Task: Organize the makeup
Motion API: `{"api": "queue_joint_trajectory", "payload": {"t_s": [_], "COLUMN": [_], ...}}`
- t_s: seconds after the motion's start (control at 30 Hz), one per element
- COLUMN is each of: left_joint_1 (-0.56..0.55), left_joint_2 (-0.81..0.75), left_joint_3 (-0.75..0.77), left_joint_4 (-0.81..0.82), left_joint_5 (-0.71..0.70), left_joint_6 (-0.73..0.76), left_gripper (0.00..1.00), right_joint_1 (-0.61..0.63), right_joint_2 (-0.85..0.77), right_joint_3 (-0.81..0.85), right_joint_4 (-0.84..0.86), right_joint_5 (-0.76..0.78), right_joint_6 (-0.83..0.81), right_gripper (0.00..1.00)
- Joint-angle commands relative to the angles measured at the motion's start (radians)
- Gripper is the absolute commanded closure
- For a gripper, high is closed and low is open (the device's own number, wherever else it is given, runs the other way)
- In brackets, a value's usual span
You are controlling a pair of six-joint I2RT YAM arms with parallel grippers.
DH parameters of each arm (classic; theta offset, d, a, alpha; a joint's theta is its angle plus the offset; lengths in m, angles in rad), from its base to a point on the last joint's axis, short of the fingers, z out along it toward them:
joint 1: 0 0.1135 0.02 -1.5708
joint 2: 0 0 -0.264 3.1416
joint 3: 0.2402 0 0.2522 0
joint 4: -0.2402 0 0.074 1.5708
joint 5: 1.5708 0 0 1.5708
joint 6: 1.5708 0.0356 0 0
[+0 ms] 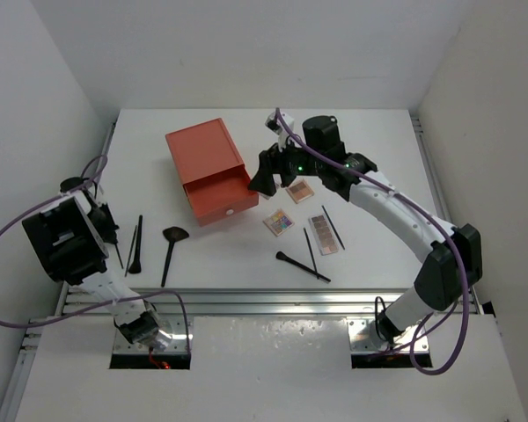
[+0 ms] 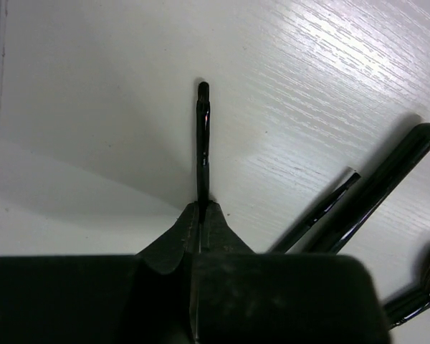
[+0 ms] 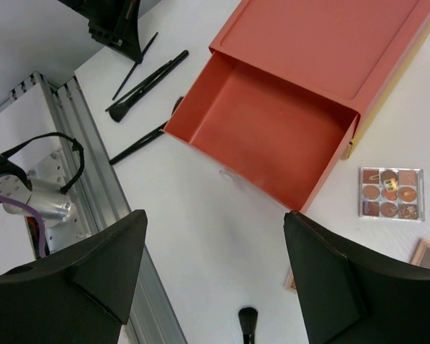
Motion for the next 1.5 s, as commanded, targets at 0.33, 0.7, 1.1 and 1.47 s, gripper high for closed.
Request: {"api": "queue_joint_trajectory", "payload": {"t_s": [0.33,0.7,1.1,1.47], "left_joint_1": [-0.06,-0.587,-0.954,-0.985], "left_joint_2": [0.049,-0.184,-0.016,-0.017], "left_joint_3": [0.301,0.655,0.696,0.58], "left_joint_4": [-0.123,-0.247,-0.256,-0.267], "left_joint_5": [0.048,0.119,0.062,0.053], "left_joint_6": [0.116,0.381,0.381,0.4], "left_gripper": [1.0,1.0,1.0,1.0], "right_joint_1": [-0.015,-0.199,-0.355,-0.426], "right_joint_2": [0.01,0.037,0.041,0.256], "right_joint_3": [0.053,0.038,-0.156,-0.079], "right_joint_4": [0.025,-0.208,-0.297,-0.417], "right_joint_5": [0.06,0.29,0.338,0.277], "right_joint_6": [-0.027,0.059,0.039,-0.067], "right_gripper": [0.23,0.23,0.24,0.62]}}
